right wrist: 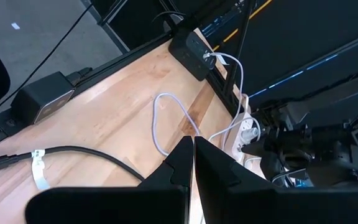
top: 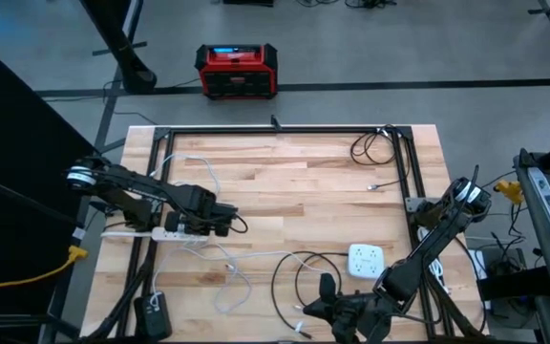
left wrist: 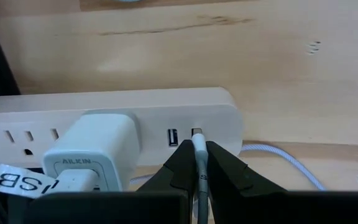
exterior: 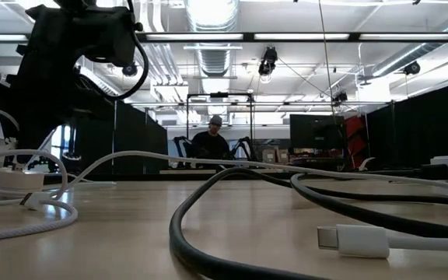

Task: Insert USB
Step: Insert the white charger cable into the left white outlet extension

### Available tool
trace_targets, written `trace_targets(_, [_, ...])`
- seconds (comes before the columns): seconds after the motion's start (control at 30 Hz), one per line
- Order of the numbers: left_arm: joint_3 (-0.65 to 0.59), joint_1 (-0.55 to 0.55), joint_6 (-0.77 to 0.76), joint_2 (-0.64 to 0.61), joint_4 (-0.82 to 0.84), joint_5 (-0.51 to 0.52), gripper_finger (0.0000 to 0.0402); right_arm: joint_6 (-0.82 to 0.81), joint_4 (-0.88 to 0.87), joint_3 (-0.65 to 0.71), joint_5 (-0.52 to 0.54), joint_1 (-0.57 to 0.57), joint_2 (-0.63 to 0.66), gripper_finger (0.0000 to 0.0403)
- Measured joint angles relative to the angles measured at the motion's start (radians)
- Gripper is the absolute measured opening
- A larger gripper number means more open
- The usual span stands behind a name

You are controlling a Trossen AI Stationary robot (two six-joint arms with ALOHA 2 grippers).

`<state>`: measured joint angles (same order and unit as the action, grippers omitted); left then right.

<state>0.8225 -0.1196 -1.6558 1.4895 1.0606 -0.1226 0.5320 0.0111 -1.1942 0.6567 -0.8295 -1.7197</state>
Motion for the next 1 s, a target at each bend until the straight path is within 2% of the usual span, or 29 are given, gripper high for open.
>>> trace_targets(0.4, [0.011, -0.002, 0.035, 0.005, 0.007, 0.005, 0.0013, -0.001, -0.001, 0.0, 0.0, -0.004, 0.0, 0.0])
trace_targets(0.77, [0.211, -0.011, 0.154, 0.006, 0.152, 0.074, 0.0013, -0.012, 0.001, 0.0, 0.0, 0.0, 0.0, 0.0])
trace_targets(1.0, [0.37, -0.079, 0.284, 0.005, 0.1, 0.204, 0.0013, -0.173, 0.007, 0.004, -0.016, 0.033, 0.005, 0.0])
